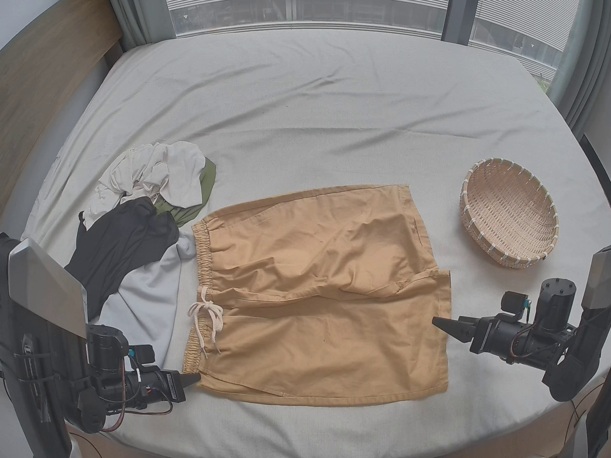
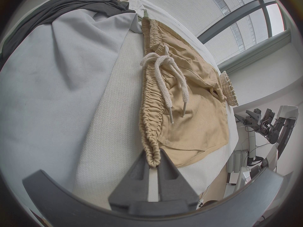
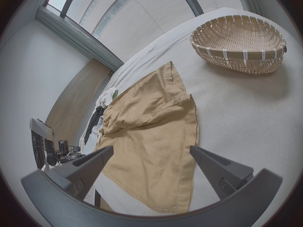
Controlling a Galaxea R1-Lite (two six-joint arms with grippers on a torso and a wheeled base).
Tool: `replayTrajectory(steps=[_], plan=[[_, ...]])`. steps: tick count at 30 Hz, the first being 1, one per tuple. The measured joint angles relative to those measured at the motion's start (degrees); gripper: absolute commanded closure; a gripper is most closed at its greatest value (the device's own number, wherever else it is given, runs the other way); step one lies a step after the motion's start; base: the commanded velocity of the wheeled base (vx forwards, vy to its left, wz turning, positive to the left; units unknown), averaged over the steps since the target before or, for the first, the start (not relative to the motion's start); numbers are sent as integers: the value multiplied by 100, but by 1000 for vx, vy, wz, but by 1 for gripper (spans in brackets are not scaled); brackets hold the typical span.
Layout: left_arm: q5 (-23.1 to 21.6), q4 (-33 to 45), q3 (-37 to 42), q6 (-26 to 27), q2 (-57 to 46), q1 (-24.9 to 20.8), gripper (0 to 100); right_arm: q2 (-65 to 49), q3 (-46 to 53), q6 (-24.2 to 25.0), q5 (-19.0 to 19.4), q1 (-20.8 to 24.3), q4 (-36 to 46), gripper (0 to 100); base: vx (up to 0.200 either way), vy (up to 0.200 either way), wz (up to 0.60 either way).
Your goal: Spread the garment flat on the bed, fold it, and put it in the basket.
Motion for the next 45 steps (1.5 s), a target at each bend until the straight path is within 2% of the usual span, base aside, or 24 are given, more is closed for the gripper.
replayTrajectory(steps=[17,18,35,45], plan=[[29,-11,0,-165,-155,61,0,20,-2,-4,0,9,-2,0,0,0,0],[29,-11,2,-165,-157,61,100,20,0,-4,0,11,0,0,0,0,0],[5,-5,0,-163,-141,17,100,152,444,-26,46,83,5,0,0,0,0],[-2,-5,0,-145,-157,6,100,741,497,-94,-46,240,13,0,0,0,0]])
